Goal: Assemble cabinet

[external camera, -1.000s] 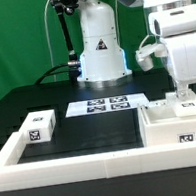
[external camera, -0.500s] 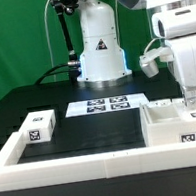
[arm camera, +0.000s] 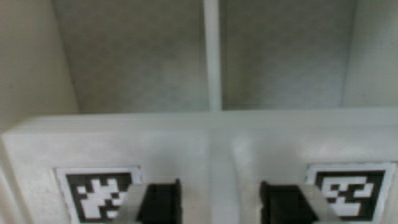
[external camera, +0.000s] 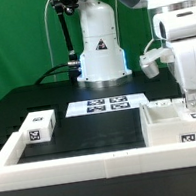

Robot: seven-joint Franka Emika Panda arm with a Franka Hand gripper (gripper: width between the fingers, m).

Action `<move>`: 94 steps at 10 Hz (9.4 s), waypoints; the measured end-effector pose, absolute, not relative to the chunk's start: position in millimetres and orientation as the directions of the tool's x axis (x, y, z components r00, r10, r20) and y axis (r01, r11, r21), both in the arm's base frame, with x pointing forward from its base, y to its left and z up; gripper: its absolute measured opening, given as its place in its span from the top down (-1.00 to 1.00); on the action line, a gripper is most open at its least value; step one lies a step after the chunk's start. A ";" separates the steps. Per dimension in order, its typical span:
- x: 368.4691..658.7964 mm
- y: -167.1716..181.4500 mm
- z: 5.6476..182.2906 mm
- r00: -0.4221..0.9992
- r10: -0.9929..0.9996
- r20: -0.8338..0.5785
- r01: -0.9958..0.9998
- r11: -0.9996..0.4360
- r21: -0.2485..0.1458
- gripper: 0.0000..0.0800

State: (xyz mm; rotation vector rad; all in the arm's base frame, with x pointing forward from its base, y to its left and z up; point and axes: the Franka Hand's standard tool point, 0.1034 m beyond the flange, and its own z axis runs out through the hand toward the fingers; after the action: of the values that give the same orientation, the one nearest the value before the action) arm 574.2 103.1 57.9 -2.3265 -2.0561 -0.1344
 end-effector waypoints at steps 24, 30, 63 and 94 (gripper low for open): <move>452.0 87.2 84.2 0.144 0.989 0.020 0.989 -0.144 0.020 -0.99; 410.4 97.2 51.0 0.151 0.986 0.064 0.988 -0.152 0.022 -0.99; 415.6 72.7 58.2 0.192 0.981 0.020 0.981 -0.191 -0.029 0.82; 466.5 69.6 55.7 0.063 0.997 0.038 0.998 -0.063 -0.005 0.82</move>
Offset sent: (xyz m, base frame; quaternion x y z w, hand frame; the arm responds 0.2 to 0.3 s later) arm 0.0000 0.0000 0.0000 0.0000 0.0000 0.0000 1.0000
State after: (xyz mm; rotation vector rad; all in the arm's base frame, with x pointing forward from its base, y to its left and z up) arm 466.5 69.6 55.7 -2.2691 -2.1296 -0.0386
